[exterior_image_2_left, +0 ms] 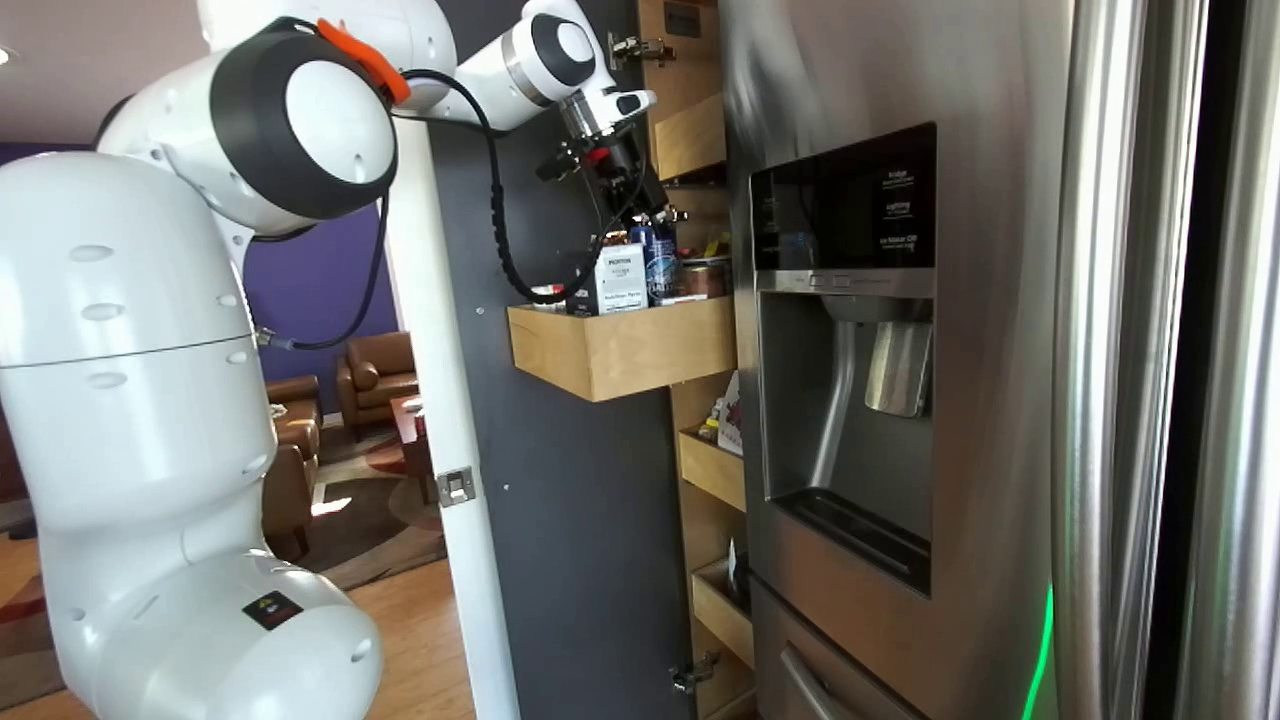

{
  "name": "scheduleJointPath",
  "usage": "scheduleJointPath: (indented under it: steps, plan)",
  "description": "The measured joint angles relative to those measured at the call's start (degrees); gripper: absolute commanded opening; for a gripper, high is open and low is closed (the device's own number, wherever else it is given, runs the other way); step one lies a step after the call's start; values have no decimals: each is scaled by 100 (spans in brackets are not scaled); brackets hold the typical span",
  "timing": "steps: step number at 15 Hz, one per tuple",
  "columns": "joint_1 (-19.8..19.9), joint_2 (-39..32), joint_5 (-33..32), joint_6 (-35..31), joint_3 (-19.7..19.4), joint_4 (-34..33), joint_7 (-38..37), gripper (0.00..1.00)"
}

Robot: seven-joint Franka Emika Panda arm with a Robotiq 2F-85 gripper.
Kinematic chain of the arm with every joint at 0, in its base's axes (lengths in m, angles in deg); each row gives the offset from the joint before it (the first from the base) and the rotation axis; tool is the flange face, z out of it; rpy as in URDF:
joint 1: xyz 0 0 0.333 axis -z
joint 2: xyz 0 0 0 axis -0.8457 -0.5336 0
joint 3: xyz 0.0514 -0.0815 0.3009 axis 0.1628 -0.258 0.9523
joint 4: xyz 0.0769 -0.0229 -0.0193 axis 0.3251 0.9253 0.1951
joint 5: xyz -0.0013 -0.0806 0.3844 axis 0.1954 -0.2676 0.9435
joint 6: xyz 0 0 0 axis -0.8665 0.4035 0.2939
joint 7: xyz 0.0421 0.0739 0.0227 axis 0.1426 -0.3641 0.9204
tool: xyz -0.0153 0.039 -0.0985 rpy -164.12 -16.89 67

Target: Pull out the second drawer from the top

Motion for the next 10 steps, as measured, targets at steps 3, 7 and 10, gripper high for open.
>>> scheduleJointPath:
  steps: [3, 7, 10]
  plan:
    - [-1, -24, 2, -127, 0, 8, -29, 55]
    - [1, -30, -5, -184, -6, 19, -40, 55]
    - [1, -30, -6, -210, -13, 27, -41, 55]
